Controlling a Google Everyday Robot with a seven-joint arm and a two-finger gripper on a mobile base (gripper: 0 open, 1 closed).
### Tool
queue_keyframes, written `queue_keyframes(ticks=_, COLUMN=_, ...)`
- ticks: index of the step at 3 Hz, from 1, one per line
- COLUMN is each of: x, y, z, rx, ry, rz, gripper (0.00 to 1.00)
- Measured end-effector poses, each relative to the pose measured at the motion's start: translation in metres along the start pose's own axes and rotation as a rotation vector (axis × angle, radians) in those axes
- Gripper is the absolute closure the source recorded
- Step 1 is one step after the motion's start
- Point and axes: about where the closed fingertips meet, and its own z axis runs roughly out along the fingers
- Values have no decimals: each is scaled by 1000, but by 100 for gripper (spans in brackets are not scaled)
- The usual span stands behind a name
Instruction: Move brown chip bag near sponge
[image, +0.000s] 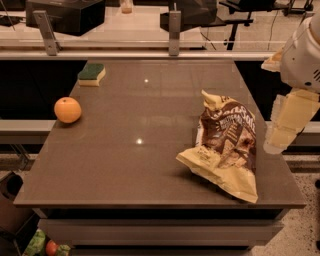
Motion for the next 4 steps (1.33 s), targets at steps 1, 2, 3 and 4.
queue_keyframes(ticks=1, x=-16, y=-3, z=35, rx=-37, ry=-13, rz=-18, gripper=0)
queue_keyframes(ticks=2, x=-22, y=-5, z=74, rx=-71, ry=-37, rz=-31, gripper=0)
queue_keyframes(ticks=3, x=-20, y=-7, z=111, rx=-93, ry=-65, rz=-49, gripper=0)
queue_keyframes(ticks=4, x=-21, y=-3, z=136, rx=-111, ry=-94, rz=-79, gripper=0)
